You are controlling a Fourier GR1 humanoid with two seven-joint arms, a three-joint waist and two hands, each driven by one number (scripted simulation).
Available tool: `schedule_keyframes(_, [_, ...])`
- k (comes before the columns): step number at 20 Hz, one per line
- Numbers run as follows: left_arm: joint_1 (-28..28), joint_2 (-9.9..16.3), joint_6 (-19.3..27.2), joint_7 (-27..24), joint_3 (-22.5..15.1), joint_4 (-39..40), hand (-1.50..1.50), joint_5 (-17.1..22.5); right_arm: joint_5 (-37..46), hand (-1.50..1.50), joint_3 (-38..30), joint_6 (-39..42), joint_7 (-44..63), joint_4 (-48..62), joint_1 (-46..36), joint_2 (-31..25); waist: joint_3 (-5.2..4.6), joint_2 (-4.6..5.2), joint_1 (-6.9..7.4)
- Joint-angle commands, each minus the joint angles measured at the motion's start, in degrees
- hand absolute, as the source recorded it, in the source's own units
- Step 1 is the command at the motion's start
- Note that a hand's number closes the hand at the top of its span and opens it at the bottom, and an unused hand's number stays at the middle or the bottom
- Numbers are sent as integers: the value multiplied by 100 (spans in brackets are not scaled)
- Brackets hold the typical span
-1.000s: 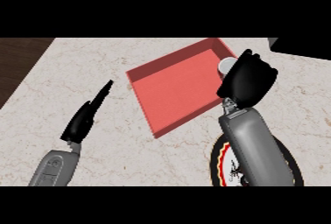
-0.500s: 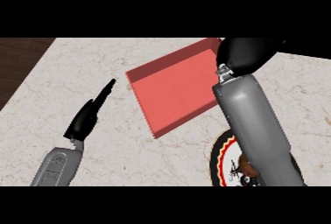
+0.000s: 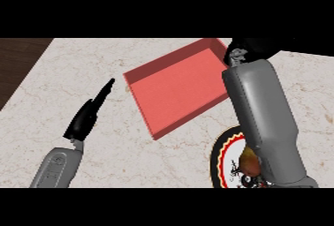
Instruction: Pick the can from the plate and place it in the cardboard box
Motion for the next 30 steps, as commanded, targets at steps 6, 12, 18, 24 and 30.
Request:
schedule_keyframes(6, [-106,-84,67,6,-19,176,0,-62,-1260,-150,140,-1065,1414,593,-241,49,9,-6,-42])
schedule_keyframes(12, [-55,-9,97,-94,45,135,0,-66,-736,-150,562,-2603,1140,144,-375,49,15,28,-39])
schedule_keyframes(18, [142,45,98,-202,123,138,0,-12,-646,-150,393,-3443,1277,-432,-126,49,25,-17,-140])
schedule_keyframes(24, [91,93,121,-160,220,200,0,6,-46,-150,517,-4336,1215,-1055,274,49,22,-35,-323])
schedule_keyframes(30, [198,158,130,-185,369,328,0,78,469,-150,1006,-4817,1275,-1898,1110,50,18,-95,-552])
